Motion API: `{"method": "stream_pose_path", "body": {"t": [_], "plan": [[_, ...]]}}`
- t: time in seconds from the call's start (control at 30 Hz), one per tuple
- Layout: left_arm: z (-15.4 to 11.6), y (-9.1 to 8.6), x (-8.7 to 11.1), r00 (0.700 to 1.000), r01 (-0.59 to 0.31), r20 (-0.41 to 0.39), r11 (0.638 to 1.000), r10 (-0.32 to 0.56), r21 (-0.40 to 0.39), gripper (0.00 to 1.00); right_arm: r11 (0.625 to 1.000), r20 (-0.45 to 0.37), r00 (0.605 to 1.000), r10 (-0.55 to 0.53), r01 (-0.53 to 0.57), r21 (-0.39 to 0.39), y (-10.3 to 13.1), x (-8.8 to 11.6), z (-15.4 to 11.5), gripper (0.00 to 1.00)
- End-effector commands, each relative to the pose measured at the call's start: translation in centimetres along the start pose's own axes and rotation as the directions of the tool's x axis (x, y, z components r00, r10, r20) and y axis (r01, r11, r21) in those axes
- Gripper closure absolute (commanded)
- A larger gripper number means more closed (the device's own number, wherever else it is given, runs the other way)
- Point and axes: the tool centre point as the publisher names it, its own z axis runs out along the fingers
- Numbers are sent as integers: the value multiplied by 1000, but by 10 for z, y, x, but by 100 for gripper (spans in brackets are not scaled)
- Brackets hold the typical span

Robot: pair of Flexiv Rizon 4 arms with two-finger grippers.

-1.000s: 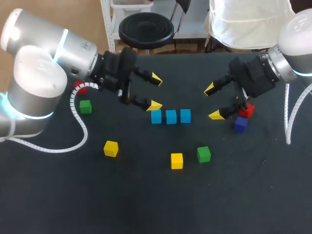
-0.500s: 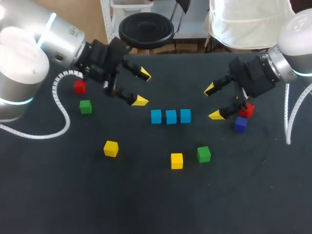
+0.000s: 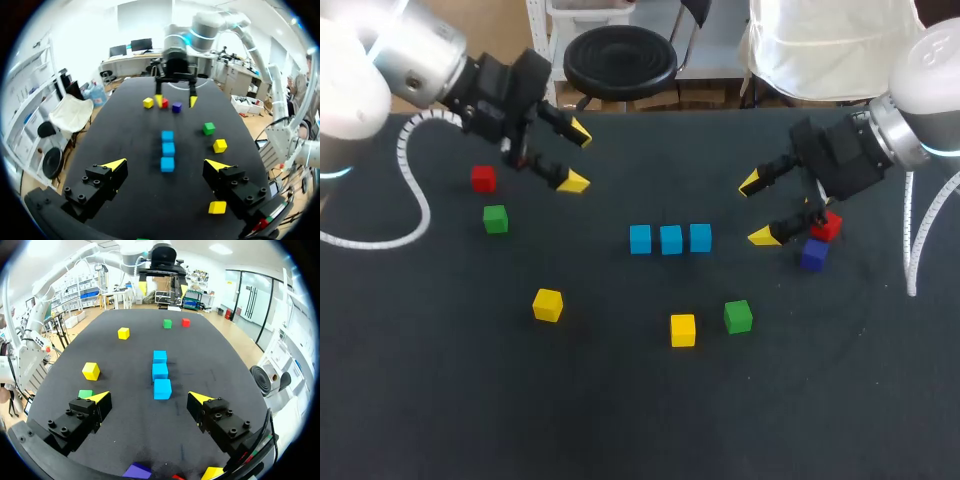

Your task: Place the blue cubes, place green cubes on the blue cubes, place the yellow cubes on the green cubes, then place the red cubes on the yellow cubes, and place purple cube on the red cubes.

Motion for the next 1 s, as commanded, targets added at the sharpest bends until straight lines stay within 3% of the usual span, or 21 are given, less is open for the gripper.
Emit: {"method": "stream_pose_path", "body": {"t": [0.03, 0.67, 1.0], "plan": [[0, 6, 2, 1000, -2, 3, 1000, 2, 15, 0, 1000, 0, 1000, 0, 0, 0, 0, 0, 0, 0], [0, 6, 2, 1000, -2, 3, 1000, 2, 15, 0, 1000, 0, 1000, 0, 0, 0, 0, 0, 0, 0], [-6, 41, 14, 997, -54, -54, 998, 53, -14, 0, 1000, 0, 1000, 0, 0, 0, 0, 0, 0, 0]]}}
